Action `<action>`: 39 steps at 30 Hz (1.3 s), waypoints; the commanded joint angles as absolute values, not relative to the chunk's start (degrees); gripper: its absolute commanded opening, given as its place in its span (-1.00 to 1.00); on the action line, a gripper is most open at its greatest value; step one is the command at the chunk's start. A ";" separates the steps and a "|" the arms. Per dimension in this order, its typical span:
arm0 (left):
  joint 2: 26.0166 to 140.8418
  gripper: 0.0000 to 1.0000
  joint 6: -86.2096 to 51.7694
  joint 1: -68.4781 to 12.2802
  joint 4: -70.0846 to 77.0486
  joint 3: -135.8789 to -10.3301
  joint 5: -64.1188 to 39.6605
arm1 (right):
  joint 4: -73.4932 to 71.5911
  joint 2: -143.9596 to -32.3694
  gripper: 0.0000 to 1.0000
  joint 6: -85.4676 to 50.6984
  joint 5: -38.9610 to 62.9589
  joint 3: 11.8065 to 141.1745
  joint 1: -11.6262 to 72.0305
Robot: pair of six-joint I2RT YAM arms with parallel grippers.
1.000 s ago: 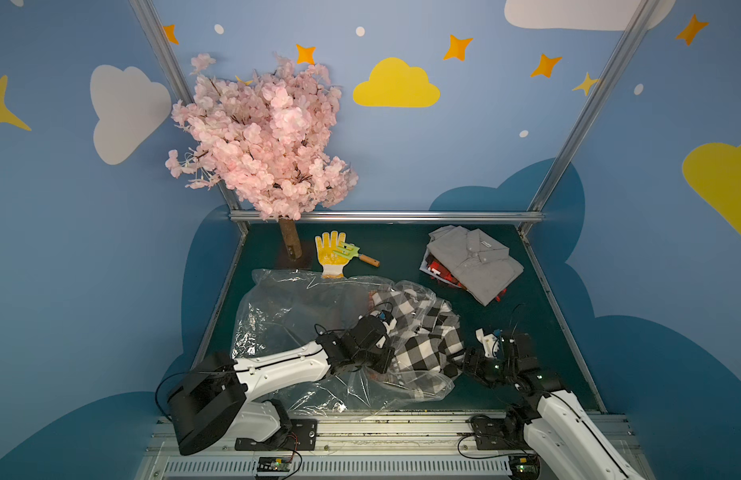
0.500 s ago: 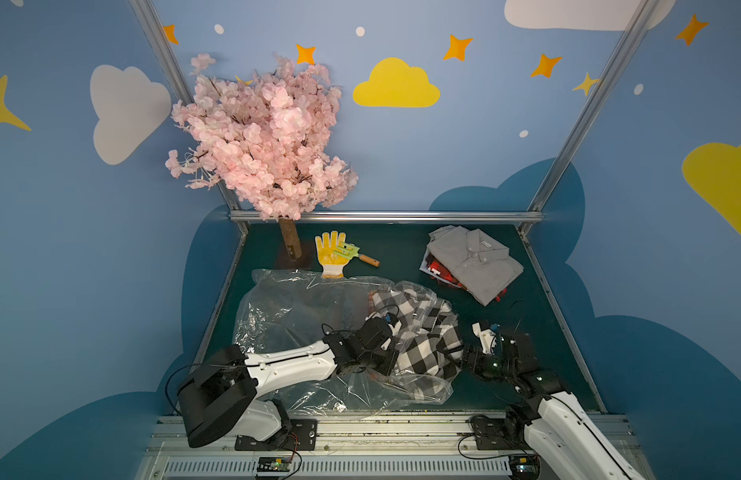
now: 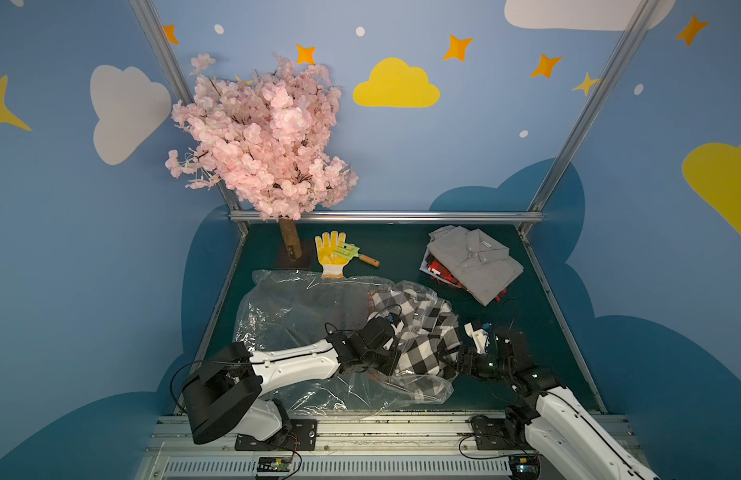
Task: Take the shirt out of the vacuum bag
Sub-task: Take out the shirt from the vacuum bag.
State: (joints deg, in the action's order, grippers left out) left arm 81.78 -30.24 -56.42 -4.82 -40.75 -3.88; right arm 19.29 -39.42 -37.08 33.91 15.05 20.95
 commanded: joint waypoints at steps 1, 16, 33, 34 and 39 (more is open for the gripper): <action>82.11 -0.94 -30.10 -56.82 -5.20 -41.51 -4.75 | 19.13 -40.66 0.59 -36.03 31.27 17.63 23.26; 82.84 -0.94 -29.91 -57.13 -4.75 -41.57 -5.49 | 15.52 -49.03 -0.10 -37.83 25.78 20.01 27.38; 82.30 -0.94 -29.18 -57.12 -5.62 -41.83 -4.57 | 25.34 -48.77 -1.00 -35.39 26.81 33.14 27.92; 82.29 -0.94 -29.18 -57.13 -5.69 -41.71 -4.33 | 26.66 -49.19 -1.00 -34.88 26.95 34.32 27.91; 81.98 -0.94 -29.25 -57.12 -6.15 -41.57 -3.75 | 34.28 -50.24 -1.00 -31.74 27.40 41.74 27.82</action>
State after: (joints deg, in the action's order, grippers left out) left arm 82.06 -29.93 -56.71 -4.45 -40.82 -3.51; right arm 30.26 -50.48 -34.81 26.63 37.06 27.90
